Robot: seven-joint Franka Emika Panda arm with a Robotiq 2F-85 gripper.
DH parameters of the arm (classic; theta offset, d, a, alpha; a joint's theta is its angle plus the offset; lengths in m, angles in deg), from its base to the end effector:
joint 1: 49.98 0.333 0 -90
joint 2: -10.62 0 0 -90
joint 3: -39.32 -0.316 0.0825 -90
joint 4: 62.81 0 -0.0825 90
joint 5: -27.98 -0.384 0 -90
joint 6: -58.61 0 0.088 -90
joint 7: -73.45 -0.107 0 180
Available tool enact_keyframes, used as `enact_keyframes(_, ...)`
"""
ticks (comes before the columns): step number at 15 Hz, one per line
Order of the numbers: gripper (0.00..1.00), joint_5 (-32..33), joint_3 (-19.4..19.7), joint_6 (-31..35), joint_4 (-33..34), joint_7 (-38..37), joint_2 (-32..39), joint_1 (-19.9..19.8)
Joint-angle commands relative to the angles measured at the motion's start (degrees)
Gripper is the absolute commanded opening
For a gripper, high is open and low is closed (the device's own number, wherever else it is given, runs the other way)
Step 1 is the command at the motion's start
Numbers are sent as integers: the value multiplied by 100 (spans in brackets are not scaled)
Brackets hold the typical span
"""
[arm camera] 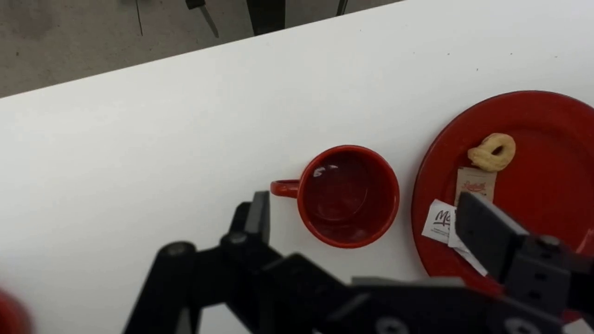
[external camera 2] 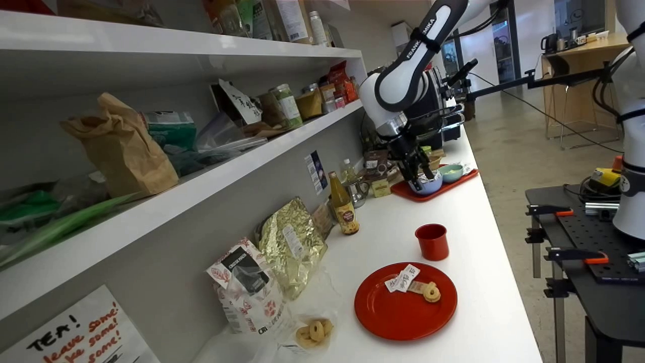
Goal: Put the red cup on the red plate
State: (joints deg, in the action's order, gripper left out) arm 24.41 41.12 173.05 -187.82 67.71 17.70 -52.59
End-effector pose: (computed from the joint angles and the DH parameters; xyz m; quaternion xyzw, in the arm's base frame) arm 0.5114 -0.0356 0.3117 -0.9823 0.1046 0.1536 0.0223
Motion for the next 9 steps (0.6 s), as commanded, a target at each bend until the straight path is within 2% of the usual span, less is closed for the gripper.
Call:
enact_keyframes(1, 100, -132, -87, -108, 294, -136, 547, 123)
enact_keyframes(5, 100, -169, -132, -60, 275, -252, 928, 193)
enact_keyframes(9, 100, -215, -2, 184, 240, -506, 1213, 111)
